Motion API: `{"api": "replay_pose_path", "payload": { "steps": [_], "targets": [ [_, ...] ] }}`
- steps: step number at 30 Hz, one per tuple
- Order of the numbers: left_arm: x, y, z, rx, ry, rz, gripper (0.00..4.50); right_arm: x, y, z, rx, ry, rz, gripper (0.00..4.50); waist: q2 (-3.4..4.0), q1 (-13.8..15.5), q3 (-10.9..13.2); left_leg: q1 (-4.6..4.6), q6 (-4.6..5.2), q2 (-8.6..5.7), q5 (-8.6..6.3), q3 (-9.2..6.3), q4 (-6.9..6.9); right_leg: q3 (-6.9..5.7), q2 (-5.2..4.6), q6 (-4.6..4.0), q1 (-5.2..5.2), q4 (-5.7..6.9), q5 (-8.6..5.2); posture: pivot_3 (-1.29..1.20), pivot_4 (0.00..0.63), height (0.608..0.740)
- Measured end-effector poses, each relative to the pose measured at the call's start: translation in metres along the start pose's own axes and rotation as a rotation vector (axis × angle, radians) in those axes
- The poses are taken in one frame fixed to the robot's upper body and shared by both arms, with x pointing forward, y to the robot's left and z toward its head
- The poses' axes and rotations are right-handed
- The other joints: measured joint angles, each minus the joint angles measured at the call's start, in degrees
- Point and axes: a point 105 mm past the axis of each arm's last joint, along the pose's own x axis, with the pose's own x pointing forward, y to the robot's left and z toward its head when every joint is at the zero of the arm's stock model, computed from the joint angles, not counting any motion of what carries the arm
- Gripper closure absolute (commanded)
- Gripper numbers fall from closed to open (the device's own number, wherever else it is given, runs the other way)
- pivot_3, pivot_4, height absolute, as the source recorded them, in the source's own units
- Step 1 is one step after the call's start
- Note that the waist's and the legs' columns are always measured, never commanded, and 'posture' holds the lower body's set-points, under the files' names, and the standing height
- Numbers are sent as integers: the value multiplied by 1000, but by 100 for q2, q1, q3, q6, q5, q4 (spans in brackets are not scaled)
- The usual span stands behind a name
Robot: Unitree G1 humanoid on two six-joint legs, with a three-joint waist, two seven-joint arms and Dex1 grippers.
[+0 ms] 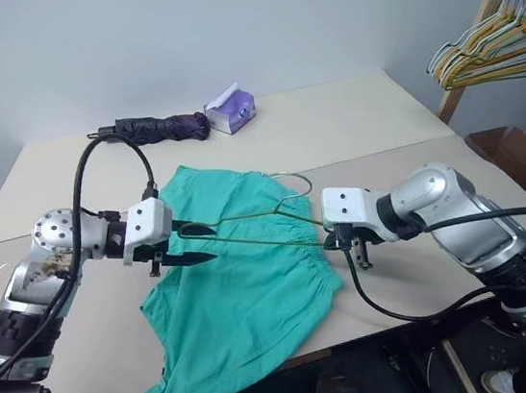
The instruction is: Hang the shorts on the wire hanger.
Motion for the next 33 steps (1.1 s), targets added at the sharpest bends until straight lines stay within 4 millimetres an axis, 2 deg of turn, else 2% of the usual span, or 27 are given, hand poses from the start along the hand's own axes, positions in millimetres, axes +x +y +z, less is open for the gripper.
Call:
{"api": "replay_pose_path", "payload": {
  "steps": [2, 5, 10, 15, 21, 26, 33],
  "targets": [
    [-17, 17, -1, -19, -9, 65, 895, -10, 6, -10, 57, 4, 7, 4500, 0, -2, 0, 1, 1, 0, -1, 0, 0, 0, 0, 1, 2, -2, -1, -122, 26, 740],
    [-36, 30, -2, -44, -18, 129, 27, -21, 14, -22, 150, 10, 8, 4500, 0, -25, 0, 0, 5, 0, -3, 1, -1, 1, 0, 3, 2, -6, -3, -128, 30, 740],
    [-45, 36, 5, -167, -131, 201, 27, -33, 40, -55, 421, 24, 41, 4500, -1, -22, 1, 0, 6, 0, -5, 1, 2, 1, -1, 6, 8, -4, -5, -135, 37, 740],
    [-35, 22, 25, -226, -295, 152, 27, -43, 47, -78, 759, -7, 10, 4500, -4, -38, 2, 16, 6, 1, -5, 1, 2, 2, 0, 5, 17, 2, -5, -128, 49, 740],
    [-32, 13, 34, -218, -303, 114, 27, -38, 64, -95, 1200, -49, 93, 4500, -8, -20, 5, 17, 7, 0, -6, 1, -2, 4, 0, 5, 23, -6, -5, -106, 62, 740],
    [-34, 8, 37, -215, -289, 101, 27, -41, 68, -102, 1340, -63, 99, 4500, -9, 18, 6, 12, 9, 0, -7, 1, -3, 4, 0, 5, 21, -15, -6, -94, 68, 740],
    [-36, 5, 34, -226, -271, 103, 27, -39, 64, -102, 1376, -85, 95, 4500, -11, 103, 8, 15, 8, 0, -7, 4, -3, 6, 0, 43, 21, -13, -28, -79, 70, 740]
  ]
}}
